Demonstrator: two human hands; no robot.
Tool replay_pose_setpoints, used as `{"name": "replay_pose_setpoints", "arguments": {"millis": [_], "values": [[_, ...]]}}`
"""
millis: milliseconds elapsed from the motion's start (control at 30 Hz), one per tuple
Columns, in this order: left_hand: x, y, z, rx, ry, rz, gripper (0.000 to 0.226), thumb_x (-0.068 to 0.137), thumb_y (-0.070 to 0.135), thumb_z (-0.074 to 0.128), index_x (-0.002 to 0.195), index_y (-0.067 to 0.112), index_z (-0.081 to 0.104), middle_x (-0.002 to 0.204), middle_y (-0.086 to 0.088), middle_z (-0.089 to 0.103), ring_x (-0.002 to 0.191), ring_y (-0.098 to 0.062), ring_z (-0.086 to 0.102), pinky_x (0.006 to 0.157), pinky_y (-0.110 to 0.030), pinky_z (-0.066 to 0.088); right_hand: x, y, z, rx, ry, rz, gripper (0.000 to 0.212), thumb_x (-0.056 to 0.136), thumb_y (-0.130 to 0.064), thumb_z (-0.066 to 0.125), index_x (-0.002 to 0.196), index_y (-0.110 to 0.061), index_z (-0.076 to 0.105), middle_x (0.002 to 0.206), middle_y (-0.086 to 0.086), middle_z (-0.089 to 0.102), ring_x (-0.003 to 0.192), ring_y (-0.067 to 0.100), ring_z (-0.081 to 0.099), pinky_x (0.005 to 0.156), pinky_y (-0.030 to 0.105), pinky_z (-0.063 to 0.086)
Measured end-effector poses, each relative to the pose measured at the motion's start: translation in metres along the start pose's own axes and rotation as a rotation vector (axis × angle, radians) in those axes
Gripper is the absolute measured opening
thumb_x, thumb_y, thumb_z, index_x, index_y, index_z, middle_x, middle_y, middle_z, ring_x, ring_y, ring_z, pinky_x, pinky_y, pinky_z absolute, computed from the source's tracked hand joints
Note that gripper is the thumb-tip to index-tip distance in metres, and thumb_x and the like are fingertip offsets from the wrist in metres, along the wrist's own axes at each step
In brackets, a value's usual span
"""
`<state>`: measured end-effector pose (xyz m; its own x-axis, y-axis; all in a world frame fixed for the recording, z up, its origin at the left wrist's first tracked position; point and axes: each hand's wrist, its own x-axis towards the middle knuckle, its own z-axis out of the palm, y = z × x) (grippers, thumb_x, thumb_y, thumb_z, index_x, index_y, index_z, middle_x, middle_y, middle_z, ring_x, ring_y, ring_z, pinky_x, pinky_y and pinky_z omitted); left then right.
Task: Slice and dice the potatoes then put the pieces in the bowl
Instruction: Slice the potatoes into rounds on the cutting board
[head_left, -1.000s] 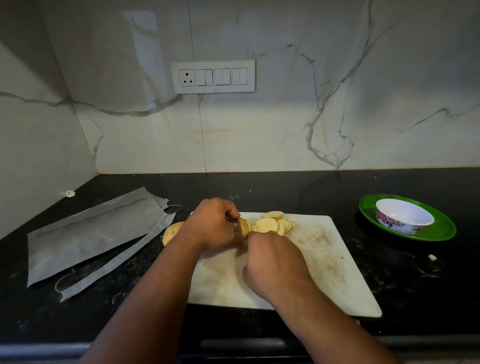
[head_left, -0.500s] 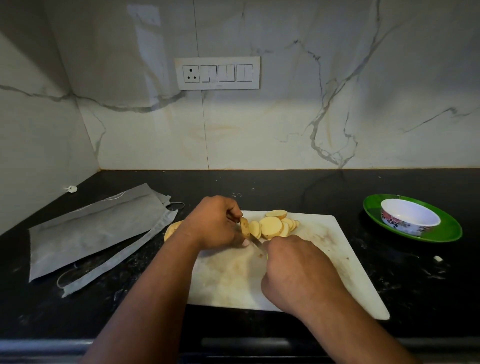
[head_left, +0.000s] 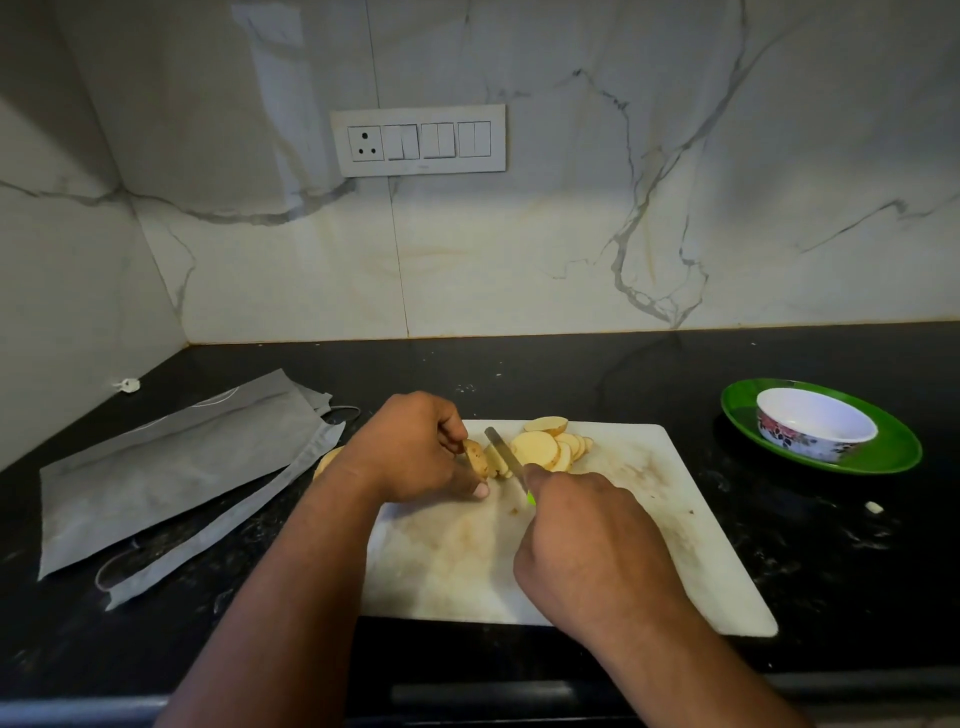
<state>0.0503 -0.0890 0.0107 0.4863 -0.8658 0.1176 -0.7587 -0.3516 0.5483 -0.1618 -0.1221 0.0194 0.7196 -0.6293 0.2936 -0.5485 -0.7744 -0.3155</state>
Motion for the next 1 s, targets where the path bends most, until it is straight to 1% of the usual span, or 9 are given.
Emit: {"name": "replay_pose_setpoints", "arguments": {"millis": [133,267,367,533,633,733,833,900,1000], "values": [[0.0,0.001,0.0,-0.026,-0.002,-0.004,0.041,0.055,0.037,0.103,0.082,0.026,0.074,0.08,0.008,0.076,0.076,-0.007,0.073,0.076,-0.037,0.064,0.001,-0.007,-0.003,0.01,0.011,-0.021,0.042,0.093,-0.029,0.055,0.135,-0.032,0.052,0.105,-0.007,0.065,0.078,0.011,0.053,0.069,0.022,0.048],[0.0,0.002,0.0,-0.047,-0.001,0.0,0.037,0.055,0.036,0.103,0.077,0.022,0.077,0.077,0.008,0.077,0.073,-0.01,0.075,0.075,-0.043,0.064,0.002,-0.012,-0.003,0.003,0.014,-0.025,0.042,0.092,-0.027,0.054,0.134,-0.03,0.053,0.104,-0.005,0.064,0.078,0.014,0.051,0.068,0.024,0.047],[0.001,0.002,0.002,-0.045,0.007,0.007,0.037,0.056,0.035,0.103,0.077,0.018,0.077,0.078,0.004,0.077,0.075,-0.016,0.075,0.074,-0.046,0.064,0.0,-0.014,-0.004,-0.017,0.016,-0.019,0.041,0.091,-0.026,0.054,0.132,-0.03,0.054,0.103,-0.005,0.065,0.084,0.014,0.059,0.071,0.025,0.051],[0.002,0.002,0.002,-0.047,-0.003,0.005,0.035,0.057,0.036,0.102,0.079,0.022,0.078,0.08,0.006,0.076,0.076,-0.012,0.074,0.075,-0.043,0.064,0.0,-0.016,-0.006,-0.016,0.02,-0.017,0.042,0.091,-0.027,0.054,0.133,-0.03,0.053,0.103,-0.006,0.065,0.081,0.013,0.057,0.071,0.024,0.051],[0.004,-0.001,0.004,-0.045,-0.004,0.008,0.035,0.057,0.038,0.102,0.078,0.021,0.078,0.079,0.005,0.076,0.076,-0.014,0.075,0.073,-0.045,0.064,0.001,-0.018,-0.007,-0.026,0.011,-0.025,0.039,0.091,-0.026,0.054,0.13,-0.029,0.055,0.103,-0.004,0.063,0.077,0.014,0.05,0.07,0.025,0.048],[0.004,-0.002,0.005,-0.029,0.011,0.011,0.036,0.057,0.039,0.101,0.076,0.019,0.078,0.077,0.004,0.076,0.074,-0.018,0.074,0.069,-0.046,0.064,0.004,-0.022,-0.008,-0.036,-0.011,-0.028,0.034,0.092,-0.026,0.056,0.126,-0.027,0.057,0.105,-0.003,0.064,0.076,0.014,0.049,0.07,0.025,0.049],[0.004,0.0,0.004,-0.024,0.029,0.04,0.028,0.061,0.031,0.099,0.073,0.018,0.077,0.075,0.004,0.075,0.072,-0.018,0.073,0.068,-0.045,0.062,0.01,-0.026,-0.006,-0.06,-0.033,-0.028,0.025,0.092,-0.022,0.056,0.117,-0.023,0.061,0.095,-0.002,0.06,0.072,0.015,0.048,0.064,0.024,0.044],[0.003,0.0,0.004,-0.017,0.038,0.051,0.02,0.066,0.024,0.096,0.071,0.018,0.077,0.073,0.004,0.074,0.071,-0.017,0.072,0.068,-0.044,0.062,0.018,-0.029,-0.004,-0.092,-0.054,-0.022,0.021,0.093,-0.02,0.056,0.113,-0.02,0.062,0.091,0.0,0.058,0.072,0.016,0.051,0.065,0.025,0.047],[0.003,0.0,0.004,-0.004,0.046,0.057,0.018,0.069,0.023,0.094,0.072,0.019,0.077,0.072,0.006,0.074,0.069,-0.013,0.072,0.069,-0.042,0.063,0.026,-0.032,0.0,-0.119,-0.081,-0.032,0.021,0.094,-0.02,0.056,0.114,-0.02,0.063,0.099,0.001,0.064,0.079,0.016,0.058,0.07,0.028,0.053]]}}
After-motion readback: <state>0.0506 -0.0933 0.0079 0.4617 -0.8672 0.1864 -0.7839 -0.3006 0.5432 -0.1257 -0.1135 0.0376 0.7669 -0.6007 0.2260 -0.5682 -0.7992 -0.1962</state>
